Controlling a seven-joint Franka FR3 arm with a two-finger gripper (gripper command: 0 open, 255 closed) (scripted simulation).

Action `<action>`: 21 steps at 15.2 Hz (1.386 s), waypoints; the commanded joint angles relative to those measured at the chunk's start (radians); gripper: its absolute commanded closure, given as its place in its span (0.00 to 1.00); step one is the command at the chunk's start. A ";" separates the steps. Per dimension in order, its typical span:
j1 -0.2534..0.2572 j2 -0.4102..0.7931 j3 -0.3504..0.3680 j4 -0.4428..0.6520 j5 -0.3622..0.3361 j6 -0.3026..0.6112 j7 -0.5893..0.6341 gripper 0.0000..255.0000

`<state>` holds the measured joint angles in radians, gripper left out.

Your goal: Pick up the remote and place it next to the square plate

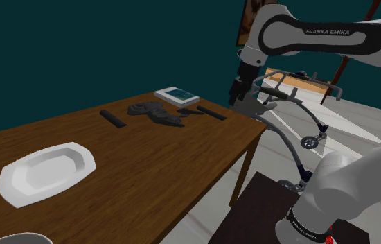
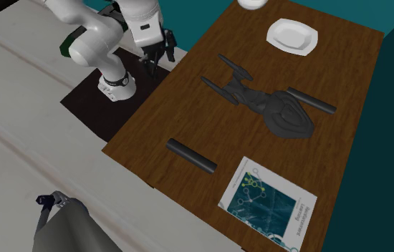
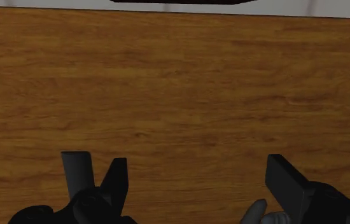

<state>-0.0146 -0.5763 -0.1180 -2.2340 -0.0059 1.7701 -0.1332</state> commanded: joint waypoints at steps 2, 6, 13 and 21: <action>-0.007 0.101 -0.034 0.046 0.001 0.036 -0.027 0.00; -0.016 0.246 -0.080 0.119 0.013 0.081 -0.070 0.00; -0.041 0.514 -0.148 0.289 0.069 0.124 -0.152 0.00; -0.086 0.769 -0.182 0.481 0.144 0.130 -0.224 0.00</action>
<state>-0.0984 0.1771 -0.2993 -1.7617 0.1335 1.8956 -0.3535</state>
